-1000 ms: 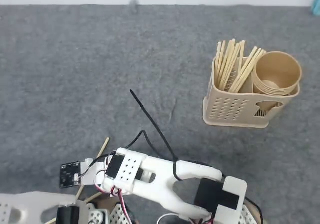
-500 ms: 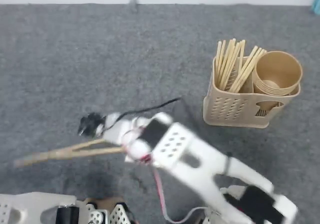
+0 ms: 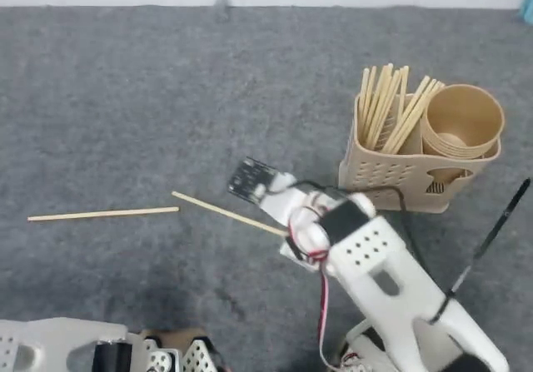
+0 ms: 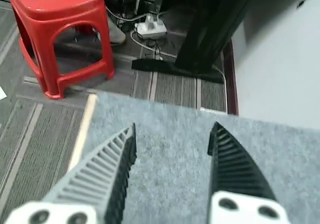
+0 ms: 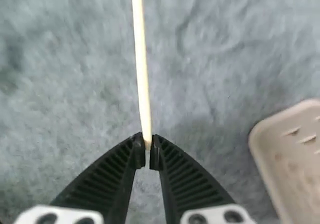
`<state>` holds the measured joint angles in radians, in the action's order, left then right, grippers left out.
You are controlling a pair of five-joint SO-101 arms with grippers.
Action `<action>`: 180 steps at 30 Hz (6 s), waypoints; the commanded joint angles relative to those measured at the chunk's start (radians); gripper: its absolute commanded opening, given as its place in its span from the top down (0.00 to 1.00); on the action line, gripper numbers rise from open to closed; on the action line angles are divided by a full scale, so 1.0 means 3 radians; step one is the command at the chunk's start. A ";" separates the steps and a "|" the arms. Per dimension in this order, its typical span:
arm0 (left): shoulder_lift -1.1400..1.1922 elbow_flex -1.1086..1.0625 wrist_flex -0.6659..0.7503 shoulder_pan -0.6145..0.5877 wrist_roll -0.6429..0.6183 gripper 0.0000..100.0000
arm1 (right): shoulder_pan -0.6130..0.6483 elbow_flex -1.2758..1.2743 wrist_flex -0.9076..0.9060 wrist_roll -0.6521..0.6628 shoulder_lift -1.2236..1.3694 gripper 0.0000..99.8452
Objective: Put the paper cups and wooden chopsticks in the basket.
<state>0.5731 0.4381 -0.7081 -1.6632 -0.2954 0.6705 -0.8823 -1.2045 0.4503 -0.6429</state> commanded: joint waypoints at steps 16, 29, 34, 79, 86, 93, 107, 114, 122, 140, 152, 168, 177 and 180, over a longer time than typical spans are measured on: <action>-0.0036 -0.0171 -0.0368 0.0256 0.0159 0.77 | 0.0320 0.0389 0.0703 -0.0409 -0.0202 0.88; -0.0036 -0.0171 -0.0363 0.0245 0.0159 0.77 | 0.0877 0.1944 0.1445 -0.0788 0.2186 0.88; 0.0005 -0.0161 -0.0363 0.0251 0.0159 0.77 | 0.0959 0.2752 0.1240 -0.0793 0.3010 0.88; 0.0005 0.0038 -0.1453 0.0690 0.0281 0.77 | 0.0816 0.3642 -0.0857 -0.0793 0.0018 0.99; -0.0736 -0.0146 -0.2148 0.1335 0.0281 0.77 | 0.0693 0.3631 -0.0908 -0.0818 -0.1036 0.99; -0.2030 -0.1184 -0.2087 0.1872 0.0276 0.77 | -0.0130 0.3626 -0.0800 -0.1054 -0.1516 0.99; -0.4808 -0.4902 -0.0435 0.3176 0.0266 0.77 | -0.1169 0.2966 0.0985 -0.1059 -0.1557 0.99; -0.5999 -0.5956 -0.0077 0.3636 0.0276 0.77 | -0.1496 0.2117 0.2002 -0.1054 -0.1552 0.99; -0.7038 -0.6600 -0.0102 0.3831 0.0292 0.77 | -0.1849 0.1151 0.2943 -0.1054 -0.1245 0.99; -0.7513 -0.6820 -0.0174 0.3831 0.0455 0.77 | -0.2181 0.0839 0.1711 -0.1667 -0.0698 0.99; -0.7513 -0.6825 -0.0174 0.3826 0.0471 0.77 | -0.1890 0.0972 0.1164 -0.1401 -0.0698 0.91; -0.7513 -0.6825 -0.0174 0.3815 0.0476 0.77 | -0.2330 0.2501 0.0499 -0.1877 -0.0698 0.99; -0.7508 -0.6815 -0.0210 0.3821 0.0476 0.77 | -0.1987 0.2690 -0.0974 -0.1908 -0.0985 0.99; -0.7508 -0.6749 -0.0348 0.3856 0.0476 0.77 | -0.1629 0.2404 -0.1378 -0.1908 -0.1020 0.99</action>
<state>-1.6701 -1.6118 -0.7833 -0.5201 -0.1634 0.0951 -0.1258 -1.5113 -0.1112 -0.9344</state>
